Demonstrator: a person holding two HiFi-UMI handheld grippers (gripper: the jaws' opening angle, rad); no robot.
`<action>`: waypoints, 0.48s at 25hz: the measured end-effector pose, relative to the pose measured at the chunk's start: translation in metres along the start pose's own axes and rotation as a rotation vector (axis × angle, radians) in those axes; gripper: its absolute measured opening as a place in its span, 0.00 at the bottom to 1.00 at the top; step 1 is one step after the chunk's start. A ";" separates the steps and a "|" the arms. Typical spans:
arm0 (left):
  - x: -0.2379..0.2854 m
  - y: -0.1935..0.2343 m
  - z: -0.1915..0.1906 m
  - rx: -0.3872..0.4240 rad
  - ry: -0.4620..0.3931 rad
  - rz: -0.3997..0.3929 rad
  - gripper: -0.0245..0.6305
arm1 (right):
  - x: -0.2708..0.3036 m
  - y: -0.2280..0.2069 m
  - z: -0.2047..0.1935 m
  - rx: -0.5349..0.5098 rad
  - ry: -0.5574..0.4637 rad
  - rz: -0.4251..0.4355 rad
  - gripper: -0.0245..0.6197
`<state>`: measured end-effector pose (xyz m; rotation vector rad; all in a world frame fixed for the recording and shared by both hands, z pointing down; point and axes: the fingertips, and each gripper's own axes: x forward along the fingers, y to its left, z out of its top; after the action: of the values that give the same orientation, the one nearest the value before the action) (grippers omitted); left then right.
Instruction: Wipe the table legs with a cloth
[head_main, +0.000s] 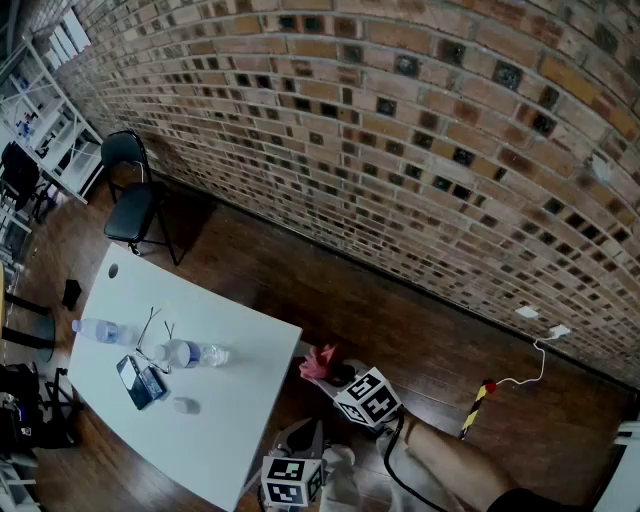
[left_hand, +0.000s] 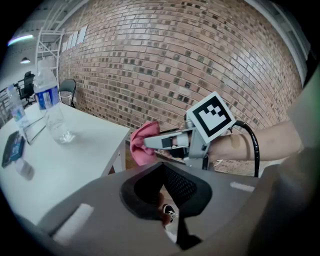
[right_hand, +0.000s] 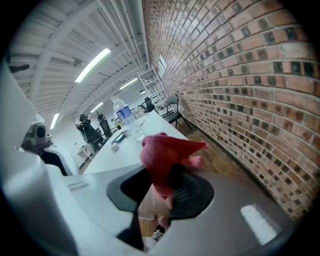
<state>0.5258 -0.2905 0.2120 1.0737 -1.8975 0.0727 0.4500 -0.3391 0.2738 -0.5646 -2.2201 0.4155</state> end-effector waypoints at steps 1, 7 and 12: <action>0.016 0.007 0.005 -0.009 -0.032 0.002 0.04 | 0.018 -0.014 0.005 -0.010 -0.019 0.000 0.19; 0.092 0.047 0.005 -0.005 -0.139 0.016 0.04 | 0.091 -0.067 0.023 -0.068 -0.169 0.004 0.19; 0.140 0.076 -0.034 -0.047 -0.128 0.009 0.04 | 0.106 -0.071 0.029 -0.189 -0.259 0.014 0.19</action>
<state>0.4692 -0.3191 0.3619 1.0597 -2.0085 -0.0366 0.3467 -0.3475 0.3538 -0.6573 -2.5237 0.3008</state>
